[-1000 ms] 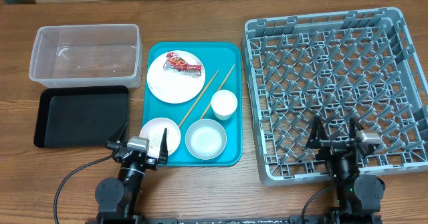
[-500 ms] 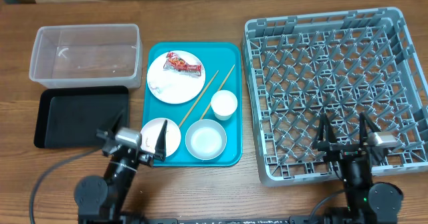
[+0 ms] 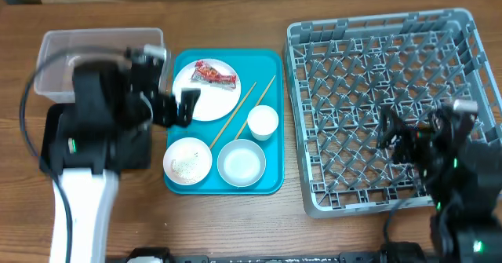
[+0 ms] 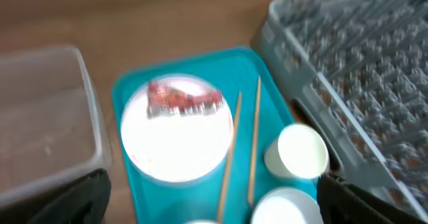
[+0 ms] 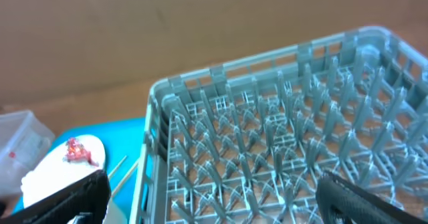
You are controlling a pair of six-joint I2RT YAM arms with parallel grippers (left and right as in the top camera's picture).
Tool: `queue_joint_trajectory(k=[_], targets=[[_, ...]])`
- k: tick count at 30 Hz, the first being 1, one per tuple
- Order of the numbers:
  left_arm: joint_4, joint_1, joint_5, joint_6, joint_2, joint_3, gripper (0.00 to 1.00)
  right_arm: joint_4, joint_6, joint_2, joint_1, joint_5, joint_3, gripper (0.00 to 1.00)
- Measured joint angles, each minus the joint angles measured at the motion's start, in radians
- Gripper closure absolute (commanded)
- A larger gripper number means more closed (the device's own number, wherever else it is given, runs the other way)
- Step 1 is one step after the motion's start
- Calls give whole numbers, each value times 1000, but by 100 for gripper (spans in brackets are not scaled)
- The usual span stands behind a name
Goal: Sort waste into correct bins and load items into the dishwasher
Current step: 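Reach the left gripper to the white tissue on the plate and grasp it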
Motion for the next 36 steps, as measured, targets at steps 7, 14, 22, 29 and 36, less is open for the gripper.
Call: queue_joint_trajectory(k=[7,14,22,29,36], targets=[[-135,0,32,-12,320,240,0,-29,0,274,0,-53,55,0],[-105,-44,-94,-154,575,245,2,-42,0,443,0,-83,55,0],[-59,-186,-347,-272,788,245,12,-47,0,445,0,-87,55,0],[-21,-185,-388,-294,893,253,64,-48,0,445,0,-87,55,0],[-51,-185,-396,-296,894,264,96,-48,0,445,0,-87,55,0]])
